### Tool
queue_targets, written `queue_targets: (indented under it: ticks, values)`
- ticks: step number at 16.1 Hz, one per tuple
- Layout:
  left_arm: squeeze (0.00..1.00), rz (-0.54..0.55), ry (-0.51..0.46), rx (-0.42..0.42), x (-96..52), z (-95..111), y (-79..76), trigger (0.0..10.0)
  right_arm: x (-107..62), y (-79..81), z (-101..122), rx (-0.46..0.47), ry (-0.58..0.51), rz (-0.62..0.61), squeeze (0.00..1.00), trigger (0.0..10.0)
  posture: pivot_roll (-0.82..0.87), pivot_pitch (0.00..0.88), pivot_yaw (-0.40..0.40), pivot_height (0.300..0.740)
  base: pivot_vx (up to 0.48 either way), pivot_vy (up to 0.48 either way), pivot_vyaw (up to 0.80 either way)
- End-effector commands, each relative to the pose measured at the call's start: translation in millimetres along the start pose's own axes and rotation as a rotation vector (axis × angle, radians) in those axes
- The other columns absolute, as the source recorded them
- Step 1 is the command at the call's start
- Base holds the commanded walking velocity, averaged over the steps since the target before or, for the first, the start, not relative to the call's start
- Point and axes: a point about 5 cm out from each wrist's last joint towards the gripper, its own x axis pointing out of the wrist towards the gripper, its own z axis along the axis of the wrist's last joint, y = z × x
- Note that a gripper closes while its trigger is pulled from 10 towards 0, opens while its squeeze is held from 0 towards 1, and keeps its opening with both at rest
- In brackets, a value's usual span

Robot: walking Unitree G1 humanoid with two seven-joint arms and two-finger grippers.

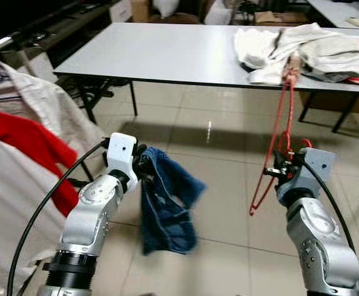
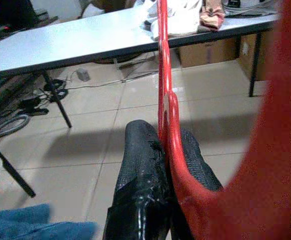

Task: Hang hanger

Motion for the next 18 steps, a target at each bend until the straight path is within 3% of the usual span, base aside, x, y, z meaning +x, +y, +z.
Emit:
queue_targets:
  ticks: [1, 12, 18]
  values:
    - [0.00, 0.007, -0.017, 0.013, 0.7, 6.7, 2.6, 10.0, -0.4, 1.4, 0.8, 0.007, 0.002, 0.001, 0.00, 10.0, -0.08, 0.000, 0.073, 0.740, 0.000, 0.315, 0.00]
    - [0.00, -0.003, -0.013, 0.012, 1.9, 7.5, 1.8, 10.0, 0.0, -0.5, -0.2, 0.019, 0.008, -0.016, 0.00, 10.0, -0.08, 0.000, 0.079, 0.740, 0.000, 0.312, 0.00]
    - [0.00, -0.008, -0.007, 0.026, 2.4, 7.0, 0.1, 10.0, 0.4, -7.5, -3.8, 0.052, 0.051, -0.058, 0.00, 10.0, -0.08, 0.000, 0.078, 0.740, 0.000, 0.000, 0.00]
